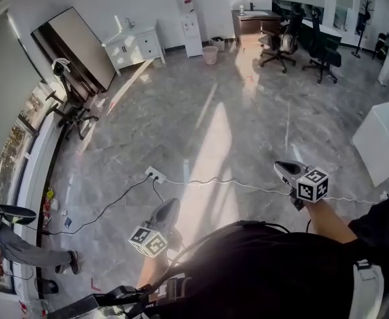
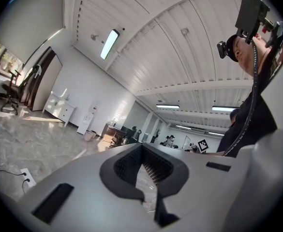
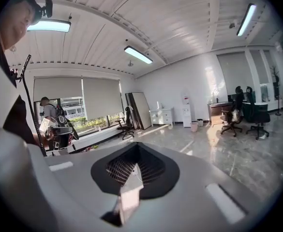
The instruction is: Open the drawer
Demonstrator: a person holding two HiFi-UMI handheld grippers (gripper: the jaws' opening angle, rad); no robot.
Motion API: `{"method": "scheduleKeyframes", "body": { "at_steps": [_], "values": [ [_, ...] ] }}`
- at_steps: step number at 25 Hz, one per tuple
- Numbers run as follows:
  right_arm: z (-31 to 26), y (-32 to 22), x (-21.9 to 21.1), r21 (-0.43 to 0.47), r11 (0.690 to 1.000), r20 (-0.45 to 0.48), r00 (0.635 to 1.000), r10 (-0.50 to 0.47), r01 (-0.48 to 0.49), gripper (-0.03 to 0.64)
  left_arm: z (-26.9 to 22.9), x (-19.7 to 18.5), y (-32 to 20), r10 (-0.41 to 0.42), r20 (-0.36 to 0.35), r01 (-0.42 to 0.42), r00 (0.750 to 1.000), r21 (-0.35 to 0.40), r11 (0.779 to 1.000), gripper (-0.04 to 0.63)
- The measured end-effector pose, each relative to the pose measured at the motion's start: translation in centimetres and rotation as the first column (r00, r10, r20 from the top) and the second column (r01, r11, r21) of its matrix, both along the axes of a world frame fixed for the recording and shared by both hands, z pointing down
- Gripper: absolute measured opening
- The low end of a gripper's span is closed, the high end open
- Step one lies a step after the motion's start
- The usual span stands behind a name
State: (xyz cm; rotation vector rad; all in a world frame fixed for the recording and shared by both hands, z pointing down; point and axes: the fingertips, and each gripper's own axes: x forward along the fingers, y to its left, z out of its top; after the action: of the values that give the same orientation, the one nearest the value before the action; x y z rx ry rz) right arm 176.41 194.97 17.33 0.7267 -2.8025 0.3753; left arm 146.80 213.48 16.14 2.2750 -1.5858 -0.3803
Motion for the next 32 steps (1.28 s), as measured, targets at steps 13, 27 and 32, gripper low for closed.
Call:
{"method": "scheduleKeyframes", "body": {
  "at_steps": [13,27,32],
  "values": [
    [-0.5,-18.2,-6.5,0.004,0.961,0.027,0.961,-0.275,0.275,0.002,-2.3,-0.4,-10.5,-0.257,0.064,0.258,0.964,-0.006,0.966,-0.009],
    [3.3,-35.3,-5.3,-0.059,0.955,0.078,0.955,-0.285,0.290,0.002,-2.0,2.6,-28.3,-0.266,0.076,0.270,0.961,-0.045,0.962,-0.009],
    [4.6,-39.2,-5.9,-0.078,0.971,0.059,0.974,-0.220,0.224,0.002,-0.2,0.5,-34.1,-0.189,0.050,0.191,0.981,-0.040,0.981,-0.009]
  ]
}}
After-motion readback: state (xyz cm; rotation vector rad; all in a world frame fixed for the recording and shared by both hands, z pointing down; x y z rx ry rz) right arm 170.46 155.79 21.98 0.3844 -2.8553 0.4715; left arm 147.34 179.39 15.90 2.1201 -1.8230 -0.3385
